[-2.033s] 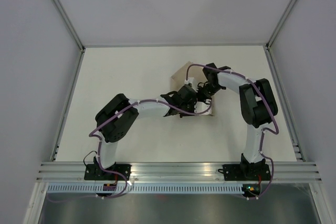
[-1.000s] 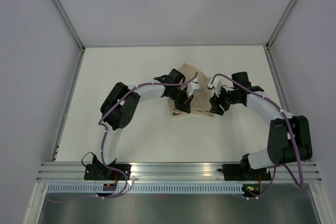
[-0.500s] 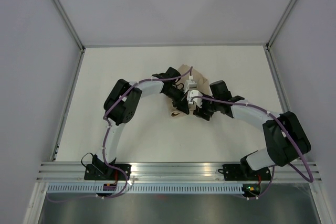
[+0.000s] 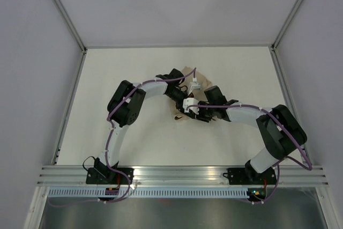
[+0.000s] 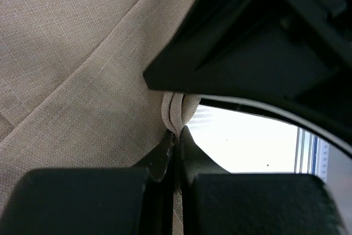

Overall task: Fold the napkin, place the utensils inside, and roll it up
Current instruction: Roll the napkin at the center of the board.

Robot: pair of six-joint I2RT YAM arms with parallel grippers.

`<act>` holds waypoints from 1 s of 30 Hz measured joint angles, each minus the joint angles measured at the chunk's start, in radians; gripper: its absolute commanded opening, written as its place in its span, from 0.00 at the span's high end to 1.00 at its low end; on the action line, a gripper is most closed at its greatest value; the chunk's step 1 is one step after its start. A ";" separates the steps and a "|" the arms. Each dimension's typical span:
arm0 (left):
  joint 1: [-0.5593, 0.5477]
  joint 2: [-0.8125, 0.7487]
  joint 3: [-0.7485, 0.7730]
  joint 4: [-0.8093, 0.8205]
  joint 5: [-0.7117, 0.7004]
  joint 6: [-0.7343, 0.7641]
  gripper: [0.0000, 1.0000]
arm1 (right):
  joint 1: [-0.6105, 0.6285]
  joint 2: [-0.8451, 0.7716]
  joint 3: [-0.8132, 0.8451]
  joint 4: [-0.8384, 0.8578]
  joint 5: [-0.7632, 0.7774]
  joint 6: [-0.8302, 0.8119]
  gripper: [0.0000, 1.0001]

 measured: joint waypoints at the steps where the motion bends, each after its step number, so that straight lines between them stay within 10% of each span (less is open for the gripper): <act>1: 0.000 0.000 0.002 -0.003 0.000 0.000 0.98 | 0.007 0.002 0.000 0.002 0.008 -0.005 0.56; 14: 0.016 0.005 0.014 -0.022 0.006 -0.019 0.69 | 0.036 0.033 0.048 -0.069 0.033 -0.065 0.96; 30: 0.073 -0.116 -0.022 0.093 0.013 -0.167 0.64 | -0.059 0.198 0.309 -0.414 -0.151 -0.102 1.00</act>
